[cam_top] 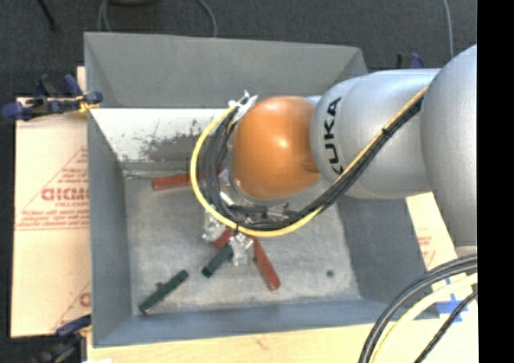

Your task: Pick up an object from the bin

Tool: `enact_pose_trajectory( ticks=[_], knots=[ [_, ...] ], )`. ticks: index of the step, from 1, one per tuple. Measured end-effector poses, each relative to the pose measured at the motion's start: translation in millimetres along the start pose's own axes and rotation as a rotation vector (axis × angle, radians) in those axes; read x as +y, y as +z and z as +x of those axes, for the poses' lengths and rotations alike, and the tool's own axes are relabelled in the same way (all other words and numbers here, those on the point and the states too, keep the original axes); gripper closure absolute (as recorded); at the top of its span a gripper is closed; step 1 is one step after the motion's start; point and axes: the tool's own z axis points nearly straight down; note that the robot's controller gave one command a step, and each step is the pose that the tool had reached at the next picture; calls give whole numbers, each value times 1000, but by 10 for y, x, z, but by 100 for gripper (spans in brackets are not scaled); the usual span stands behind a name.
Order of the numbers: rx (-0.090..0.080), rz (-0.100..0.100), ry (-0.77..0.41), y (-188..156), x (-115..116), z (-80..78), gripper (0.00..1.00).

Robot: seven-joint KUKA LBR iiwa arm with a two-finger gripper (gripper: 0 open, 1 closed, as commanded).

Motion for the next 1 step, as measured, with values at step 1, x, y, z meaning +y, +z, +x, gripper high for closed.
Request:
enact_pose_trajectory(
  ticks=[1],
  knots=[
    [1, 1, -48, -1562, -224, 686, 100]
  ],
)
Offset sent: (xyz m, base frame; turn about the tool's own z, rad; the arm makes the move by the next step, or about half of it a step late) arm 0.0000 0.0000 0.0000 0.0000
